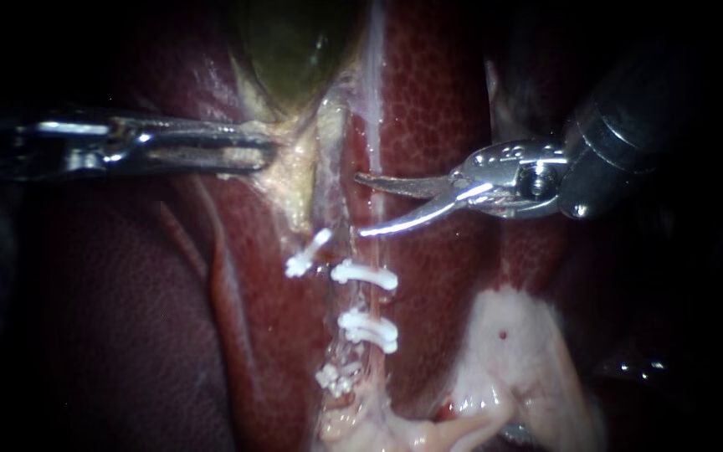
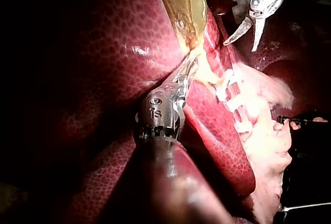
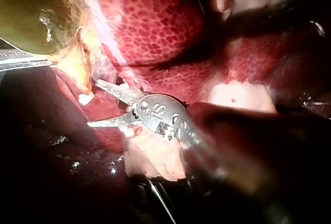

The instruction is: Go to the cutting position right tube

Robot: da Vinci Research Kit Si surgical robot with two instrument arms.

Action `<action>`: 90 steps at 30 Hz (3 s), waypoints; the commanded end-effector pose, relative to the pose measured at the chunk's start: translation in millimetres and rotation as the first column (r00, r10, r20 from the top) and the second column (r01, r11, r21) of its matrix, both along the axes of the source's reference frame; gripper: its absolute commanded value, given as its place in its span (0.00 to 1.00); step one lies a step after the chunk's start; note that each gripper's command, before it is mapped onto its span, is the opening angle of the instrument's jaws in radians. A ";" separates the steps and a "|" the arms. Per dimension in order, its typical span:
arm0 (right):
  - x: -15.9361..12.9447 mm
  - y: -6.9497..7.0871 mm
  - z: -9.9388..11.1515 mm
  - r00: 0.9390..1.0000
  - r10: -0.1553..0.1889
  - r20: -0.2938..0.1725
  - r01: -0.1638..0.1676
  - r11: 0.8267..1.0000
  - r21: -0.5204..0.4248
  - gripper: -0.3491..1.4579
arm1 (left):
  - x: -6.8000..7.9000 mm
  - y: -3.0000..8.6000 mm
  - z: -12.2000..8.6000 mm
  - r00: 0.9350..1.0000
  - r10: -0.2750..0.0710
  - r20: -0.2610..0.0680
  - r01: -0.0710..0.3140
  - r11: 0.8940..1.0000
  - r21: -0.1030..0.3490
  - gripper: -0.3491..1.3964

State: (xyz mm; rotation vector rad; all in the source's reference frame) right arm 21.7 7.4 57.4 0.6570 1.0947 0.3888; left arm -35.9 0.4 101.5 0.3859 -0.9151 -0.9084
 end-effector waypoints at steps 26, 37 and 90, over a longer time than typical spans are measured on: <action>-0.1 -1.5 1.1 1.000 -0.030 -0.008 0.030 1.000 -0.003 0.84 | 3.0 2.0 -3.3 1.000 -0.028 0.004 0.028 0.999 -0.035 0.00; -1.4 -5.4 5.9 0.988 -0.134 0.082 0.134 0.991 0.013 0.84 | 3.1 1.9 -3.2 1.000 -0.028 0.003 0.029 0.999 -0.036 0.00; 1.2 -11.3 15.5 0.949 -0.280 0.142 0.259 0.954 0.152 0.69 | 3.0 1.5 -3.1 1.000 -0.030 0.002 0.030 0.999 -0.038 0.00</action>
